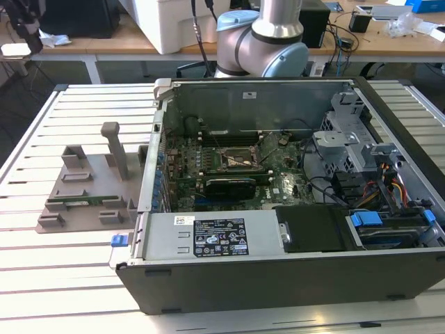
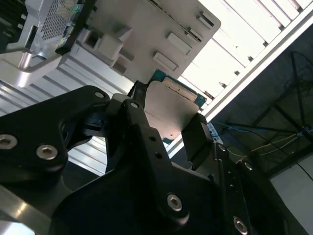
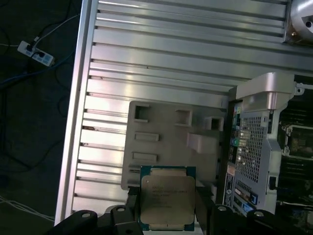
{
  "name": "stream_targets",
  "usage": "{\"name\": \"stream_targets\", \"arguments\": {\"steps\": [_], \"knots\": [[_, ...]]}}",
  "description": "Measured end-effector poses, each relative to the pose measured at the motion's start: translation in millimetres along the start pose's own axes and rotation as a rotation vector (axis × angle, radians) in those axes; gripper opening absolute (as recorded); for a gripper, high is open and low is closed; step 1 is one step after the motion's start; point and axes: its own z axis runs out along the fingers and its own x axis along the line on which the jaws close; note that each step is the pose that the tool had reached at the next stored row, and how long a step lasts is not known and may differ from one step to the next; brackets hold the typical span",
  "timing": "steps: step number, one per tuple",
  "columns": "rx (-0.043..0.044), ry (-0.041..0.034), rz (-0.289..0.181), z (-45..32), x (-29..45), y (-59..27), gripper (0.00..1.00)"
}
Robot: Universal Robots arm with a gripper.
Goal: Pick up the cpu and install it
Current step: 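Pick up the cpu and move it towards the insertion slot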
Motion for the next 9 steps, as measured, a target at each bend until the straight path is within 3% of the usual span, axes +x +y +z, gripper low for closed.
{"name": "stream_targets", "arguments": {"steps": [3,4,6,7,9], "knots": [[0.0017,0.001,0.0,4.1,-17.5,-2.2,0.55],[0.0028,0.0023,0.0,7.3,-28.7,-3.5,0.55],[0.0037,0.0038,0.0,11.7,-40.4,-4.9,0.55],[0.0041,0.0048,0.0,15.7,-50.1,-6.1,0.55],[0.0043,0.0056,0.0,19.2,-58.5,-7.1,0.55]]}}
